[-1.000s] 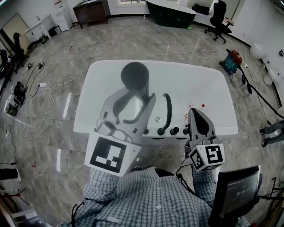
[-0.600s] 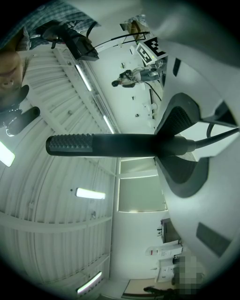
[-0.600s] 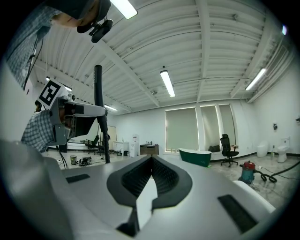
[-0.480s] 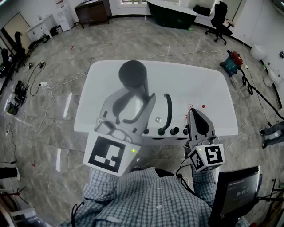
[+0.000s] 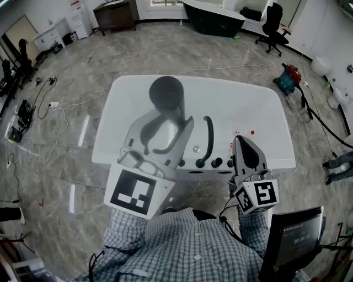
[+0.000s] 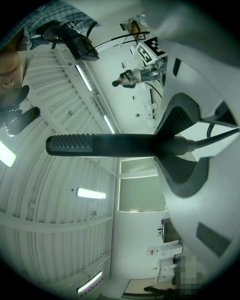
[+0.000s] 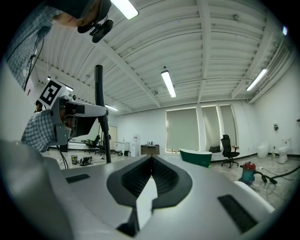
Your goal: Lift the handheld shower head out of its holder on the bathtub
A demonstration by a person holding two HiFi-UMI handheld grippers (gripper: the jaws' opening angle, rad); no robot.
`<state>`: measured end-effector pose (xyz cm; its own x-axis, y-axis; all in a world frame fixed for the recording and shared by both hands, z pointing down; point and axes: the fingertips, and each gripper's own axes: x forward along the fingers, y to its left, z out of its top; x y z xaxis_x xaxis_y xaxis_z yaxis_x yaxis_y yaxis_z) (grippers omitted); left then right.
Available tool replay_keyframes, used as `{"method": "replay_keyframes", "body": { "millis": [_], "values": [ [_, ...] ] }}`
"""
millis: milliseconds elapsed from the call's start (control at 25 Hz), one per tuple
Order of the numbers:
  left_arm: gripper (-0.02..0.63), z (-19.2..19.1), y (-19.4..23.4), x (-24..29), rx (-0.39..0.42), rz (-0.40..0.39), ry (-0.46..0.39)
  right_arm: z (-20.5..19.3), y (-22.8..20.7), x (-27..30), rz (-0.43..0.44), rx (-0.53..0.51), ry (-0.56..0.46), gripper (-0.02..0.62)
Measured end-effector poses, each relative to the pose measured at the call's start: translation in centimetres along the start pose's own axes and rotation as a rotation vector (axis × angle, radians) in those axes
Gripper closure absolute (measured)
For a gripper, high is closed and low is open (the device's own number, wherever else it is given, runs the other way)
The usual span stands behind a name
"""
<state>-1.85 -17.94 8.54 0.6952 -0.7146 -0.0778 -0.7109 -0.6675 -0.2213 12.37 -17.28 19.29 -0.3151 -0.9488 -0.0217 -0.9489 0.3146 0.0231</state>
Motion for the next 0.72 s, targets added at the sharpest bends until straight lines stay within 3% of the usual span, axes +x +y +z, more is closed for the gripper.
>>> {"method": "replay_keyframes", "body": {
  "millis": [720],
  "values": [
    [0.479, 0.10, -0.34, -0.61, -0.003, -0.005, 0.003, -0.28, 0.42, -0.53, 0.008, -0.003, 0.011, 0.580]
  ]
}}
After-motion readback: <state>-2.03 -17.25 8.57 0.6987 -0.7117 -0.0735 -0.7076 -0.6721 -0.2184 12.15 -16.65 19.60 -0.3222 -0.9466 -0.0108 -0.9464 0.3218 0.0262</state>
